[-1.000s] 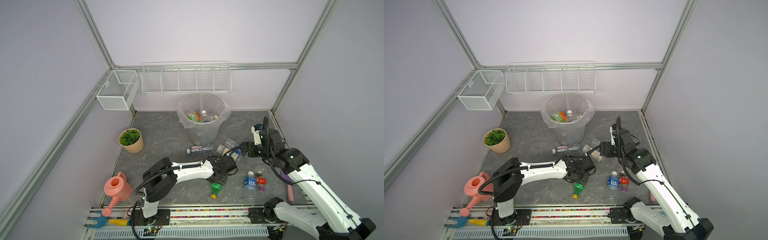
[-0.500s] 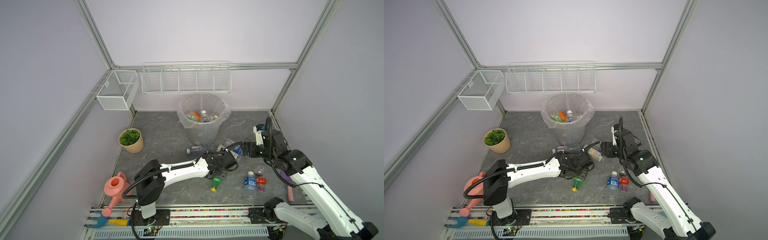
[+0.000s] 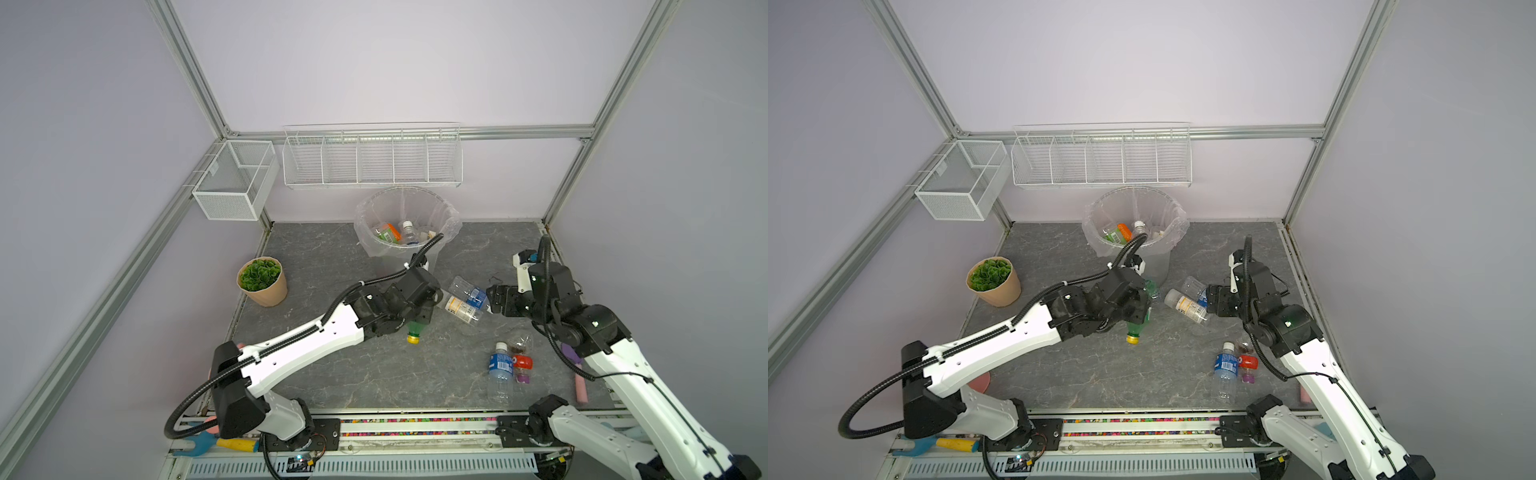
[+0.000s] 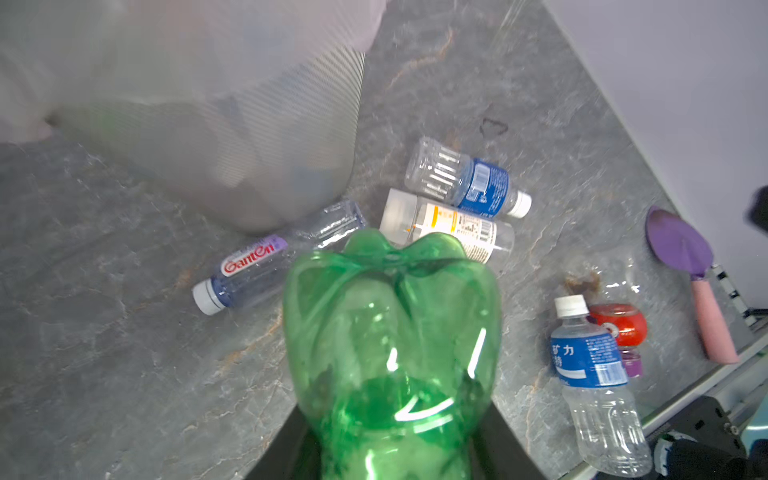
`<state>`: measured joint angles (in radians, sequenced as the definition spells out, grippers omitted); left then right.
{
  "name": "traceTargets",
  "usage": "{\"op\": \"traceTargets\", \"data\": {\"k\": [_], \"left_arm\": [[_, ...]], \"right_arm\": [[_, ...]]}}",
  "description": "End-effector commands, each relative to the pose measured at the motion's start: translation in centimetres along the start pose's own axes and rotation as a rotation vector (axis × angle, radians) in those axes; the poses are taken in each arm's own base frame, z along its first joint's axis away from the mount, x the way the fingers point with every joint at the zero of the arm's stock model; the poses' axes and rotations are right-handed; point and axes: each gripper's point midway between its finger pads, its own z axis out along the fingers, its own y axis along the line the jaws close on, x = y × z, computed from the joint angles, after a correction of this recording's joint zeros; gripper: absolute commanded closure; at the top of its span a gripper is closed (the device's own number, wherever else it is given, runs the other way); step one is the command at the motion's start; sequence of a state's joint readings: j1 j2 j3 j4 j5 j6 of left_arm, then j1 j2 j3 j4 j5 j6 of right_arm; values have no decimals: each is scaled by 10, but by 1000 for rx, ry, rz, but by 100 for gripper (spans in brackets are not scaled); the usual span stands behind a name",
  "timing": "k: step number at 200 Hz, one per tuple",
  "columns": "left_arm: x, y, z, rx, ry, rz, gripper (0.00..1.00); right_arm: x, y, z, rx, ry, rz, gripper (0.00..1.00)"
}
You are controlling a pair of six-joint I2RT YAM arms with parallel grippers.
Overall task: Throw the plastic bottles in the bin
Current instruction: 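Carry the green soda bottle with the left gripper over the bin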
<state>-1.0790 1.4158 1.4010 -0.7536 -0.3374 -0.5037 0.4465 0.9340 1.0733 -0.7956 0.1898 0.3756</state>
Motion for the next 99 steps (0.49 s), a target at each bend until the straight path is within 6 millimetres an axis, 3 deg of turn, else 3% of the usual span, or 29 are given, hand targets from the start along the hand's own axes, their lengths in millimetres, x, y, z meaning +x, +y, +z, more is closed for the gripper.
{"op": "traceTargets", "data": {"k": [1,49,99], "left_arm": [[-48,17,-37,-17,-157,-1,78],[-118,49,-106,-122,-418,-13,90],[-174,65,-180,-144,-714,-84,90]], "right_arm": [[6,-1,3,-6,15,25,12],[7,1,4,-18,19,30,12],[9,1,4,-20,22,30,12]]}}
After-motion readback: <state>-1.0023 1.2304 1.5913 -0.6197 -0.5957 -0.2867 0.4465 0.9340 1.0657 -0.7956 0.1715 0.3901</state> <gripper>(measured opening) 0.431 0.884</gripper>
